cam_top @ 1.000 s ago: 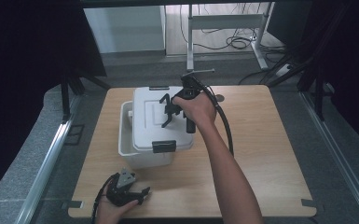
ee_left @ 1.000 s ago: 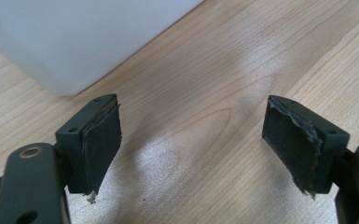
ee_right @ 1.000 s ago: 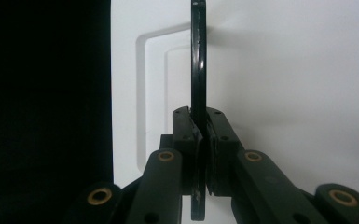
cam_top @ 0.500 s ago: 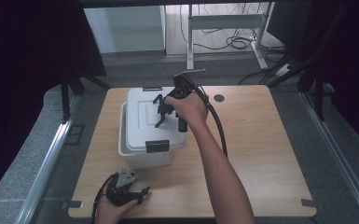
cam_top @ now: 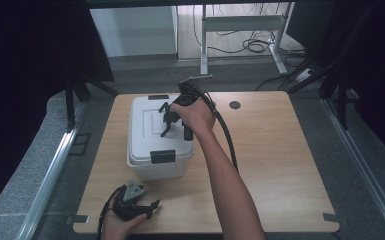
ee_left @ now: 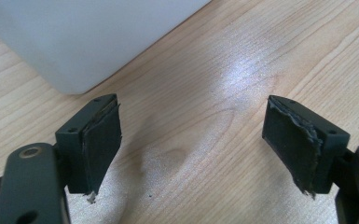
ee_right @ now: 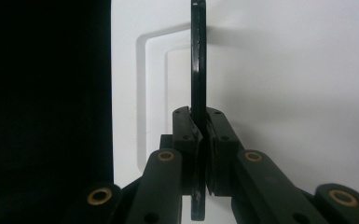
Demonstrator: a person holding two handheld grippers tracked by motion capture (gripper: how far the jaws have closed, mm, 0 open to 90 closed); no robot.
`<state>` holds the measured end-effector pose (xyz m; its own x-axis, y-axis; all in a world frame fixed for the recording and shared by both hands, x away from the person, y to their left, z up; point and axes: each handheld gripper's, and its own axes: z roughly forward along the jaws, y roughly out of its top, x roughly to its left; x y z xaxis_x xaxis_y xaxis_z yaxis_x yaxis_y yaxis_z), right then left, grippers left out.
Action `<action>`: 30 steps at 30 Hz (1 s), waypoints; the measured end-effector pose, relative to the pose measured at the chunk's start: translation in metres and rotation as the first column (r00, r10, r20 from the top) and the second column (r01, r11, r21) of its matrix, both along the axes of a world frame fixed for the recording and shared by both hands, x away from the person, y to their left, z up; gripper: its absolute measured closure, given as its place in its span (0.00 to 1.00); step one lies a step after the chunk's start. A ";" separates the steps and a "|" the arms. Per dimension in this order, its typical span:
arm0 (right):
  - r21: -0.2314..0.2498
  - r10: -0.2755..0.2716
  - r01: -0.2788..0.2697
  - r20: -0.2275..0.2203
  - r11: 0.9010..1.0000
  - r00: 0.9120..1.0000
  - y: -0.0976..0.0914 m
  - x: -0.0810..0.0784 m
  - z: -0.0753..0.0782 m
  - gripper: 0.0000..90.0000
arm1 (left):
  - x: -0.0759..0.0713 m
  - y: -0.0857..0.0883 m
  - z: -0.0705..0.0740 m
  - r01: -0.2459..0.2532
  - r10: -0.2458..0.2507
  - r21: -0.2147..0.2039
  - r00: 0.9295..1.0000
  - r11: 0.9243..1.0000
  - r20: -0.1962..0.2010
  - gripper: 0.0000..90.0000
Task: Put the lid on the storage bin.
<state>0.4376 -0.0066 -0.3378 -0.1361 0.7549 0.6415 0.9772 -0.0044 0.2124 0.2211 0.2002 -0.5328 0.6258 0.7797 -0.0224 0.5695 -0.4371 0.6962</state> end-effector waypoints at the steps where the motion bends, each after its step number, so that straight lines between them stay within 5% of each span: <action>1: 0.000 0.000 0.000 -0.001 1.000 1.000 0.001 0.000 0.000 0.93 | 0.000 0.000 0.000 0.000 0.000 0.000 1.000 1.000 0.000 0.22; 30: -0.013 -0.002 0.001 -0.073 1.000 0.997 0.026 0.010 -0.032 0.93 | 0.000 0.003 0.001 -0.003 0.003 -0.023 1.000 1.000 -0.009 0.22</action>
<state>0.4472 0.0191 -0.3699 -0.0880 0.7633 0.6400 0.9901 -0.0037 0.1406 0.2213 0.2030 -0.5316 0.6232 0.7807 -0.0459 0.5768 -0.4193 0.7011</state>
